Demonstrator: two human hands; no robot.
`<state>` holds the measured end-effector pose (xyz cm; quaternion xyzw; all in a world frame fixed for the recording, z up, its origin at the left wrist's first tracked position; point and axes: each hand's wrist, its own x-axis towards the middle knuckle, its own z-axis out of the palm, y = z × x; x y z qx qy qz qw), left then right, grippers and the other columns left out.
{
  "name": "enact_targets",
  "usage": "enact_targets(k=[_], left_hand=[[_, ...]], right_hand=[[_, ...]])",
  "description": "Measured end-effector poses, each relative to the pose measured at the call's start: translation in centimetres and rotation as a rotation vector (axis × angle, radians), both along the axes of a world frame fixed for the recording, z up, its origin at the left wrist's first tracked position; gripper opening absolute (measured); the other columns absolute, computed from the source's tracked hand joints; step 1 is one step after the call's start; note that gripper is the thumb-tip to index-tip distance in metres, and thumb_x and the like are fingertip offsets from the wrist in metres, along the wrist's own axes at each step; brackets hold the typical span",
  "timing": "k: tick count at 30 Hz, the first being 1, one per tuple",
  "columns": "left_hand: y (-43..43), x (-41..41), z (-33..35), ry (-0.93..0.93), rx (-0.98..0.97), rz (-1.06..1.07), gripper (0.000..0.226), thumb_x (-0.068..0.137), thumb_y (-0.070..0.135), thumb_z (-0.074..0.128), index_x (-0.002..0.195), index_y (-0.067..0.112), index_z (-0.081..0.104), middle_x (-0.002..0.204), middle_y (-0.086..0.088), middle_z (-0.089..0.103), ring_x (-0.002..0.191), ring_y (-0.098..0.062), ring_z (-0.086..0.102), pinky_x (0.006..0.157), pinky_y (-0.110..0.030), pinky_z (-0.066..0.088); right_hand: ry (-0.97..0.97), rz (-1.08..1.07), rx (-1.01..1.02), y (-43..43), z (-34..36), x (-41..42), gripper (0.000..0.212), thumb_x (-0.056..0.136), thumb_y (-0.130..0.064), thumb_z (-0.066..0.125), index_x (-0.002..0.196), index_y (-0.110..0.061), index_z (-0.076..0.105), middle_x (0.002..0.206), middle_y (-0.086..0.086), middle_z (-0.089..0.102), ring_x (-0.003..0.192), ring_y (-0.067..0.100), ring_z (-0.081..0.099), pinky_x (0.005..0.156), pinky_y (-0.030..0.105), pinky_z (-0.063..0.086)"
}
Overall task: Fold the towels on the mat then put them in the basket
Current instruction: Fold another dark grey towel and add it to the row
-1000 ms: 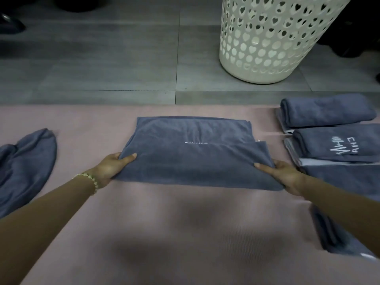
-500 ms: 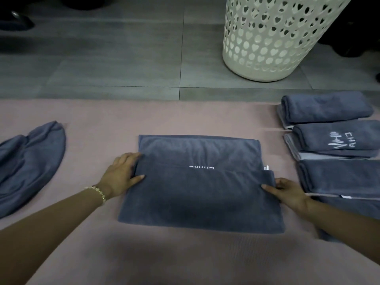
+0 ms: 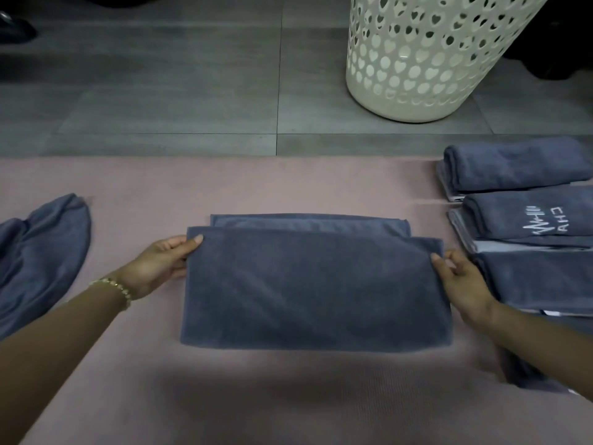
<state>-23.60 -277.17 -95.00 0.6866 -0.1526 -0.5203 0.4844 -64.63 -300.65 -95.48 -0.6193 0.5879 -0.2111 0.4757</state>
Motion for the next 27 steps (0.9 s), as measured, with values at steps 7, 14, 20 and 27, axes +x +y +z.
enact_targets(k=[7,14,20,27], left_hand=[[-6.1,0.4,-0.7,-0.231,0.032,0.259,0.015,0.090,0.025,0.062,0.080,0.015,0.066,0.070,0.004,0.066,0.063,-0.008,0.060,0.056,-0.014,0.052],[-6.7,0.9,-4.7,-0.245,0.112,0.337,0.022,0.091,0.027,0.061,0.101,0.009,0.067,0.090,-0.004,0.064,0.088,-0.019,0.056,0.081,-0.033,0.048],[-3.7,-2.3,-3.1,-0.582,0.207,0.113,0.030,0.091,0.029,0.061,0.070,0.008,0.058,0.066,-0.003,0.056,0.060,-0.014,0.048,0.051,-0.015,0.039],[2.4,-6.1,-4.5,-0.853,0.208,0.032,0.026,0.095,0.020,0.053,0.070,0.014,0.050,0.059,0.000,0.054,0.054,-0.015,0.050,0.051,-0.022,0.035]], right_hand=[[0.000,-0.059,-0.061,-5.3,-1.2,4.6,0.025,0.098,-0.017,0.049,0.073,-0.018,0.047,0.068,0.003,0.052,0.063,0.011,0.049,0.050,0.003,0.037],[0.184,-0.081,0.018,-7.2,-4.0,5.8,0.025,0.095,-0.020,0.054,0.075,-0.006,0.049,0.073,0.013,0.048,0.074,0.022,0.040,0.056,0.030,0.027],[0.250,0.027,0.122,-3.8,-1.0,4.8,0.035,0.086,-0.036,0.065,0.073,-0.004,0.058,0.074,0.008,0.058,0.070,0.023,0.053,0.053,0.028,0.037],[0.439,0.087,0.006,3.5,-2.3,0.0,0.034,0.089,-0.035,0.061,0.065,-0.016,0.046,0.062,0.002,0.052,0.064,0.025,0.048,0.053,0.032,0.030]])
